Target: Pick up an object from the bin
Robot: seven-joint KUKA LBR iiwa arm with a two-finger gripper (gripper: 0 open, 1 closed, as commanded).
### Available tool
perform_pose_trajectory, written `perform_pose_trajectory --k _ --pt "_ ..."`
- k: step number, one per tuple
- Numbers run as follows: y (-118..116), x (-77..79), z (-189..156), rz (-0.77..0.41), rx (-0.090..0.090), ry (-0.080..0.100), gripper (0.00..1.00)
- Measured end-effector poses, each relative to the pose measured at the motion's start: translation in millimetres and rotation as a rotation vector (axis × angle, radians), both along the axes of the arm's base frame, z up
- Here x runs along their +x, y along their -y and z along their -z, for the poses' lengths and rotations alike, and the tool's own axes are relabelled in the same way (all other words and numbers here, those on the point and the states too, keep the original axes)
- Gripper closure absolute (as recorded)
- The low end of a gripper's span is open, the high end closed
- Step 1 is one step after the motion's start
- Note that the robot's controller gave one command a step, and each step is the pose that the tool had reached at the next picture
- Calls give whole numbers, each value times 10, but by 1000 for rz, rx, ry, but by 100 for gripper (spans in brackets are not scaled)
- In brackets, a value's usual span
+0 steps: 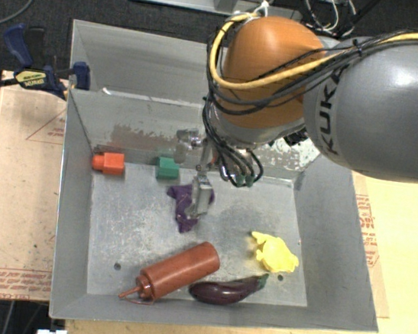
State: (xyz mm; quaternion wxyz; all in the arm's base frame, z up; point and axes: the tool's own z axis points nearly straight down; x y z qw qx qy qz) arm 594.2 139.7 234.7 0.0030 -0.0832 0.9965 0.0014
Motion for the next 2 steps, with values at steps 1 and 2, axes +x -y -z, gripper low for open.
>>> perform_pose_trajectory --k 1,2 --pt "287 -91 336 -175 -1 -2 0" --pt "379 -455 542 -220 -1 0 0"
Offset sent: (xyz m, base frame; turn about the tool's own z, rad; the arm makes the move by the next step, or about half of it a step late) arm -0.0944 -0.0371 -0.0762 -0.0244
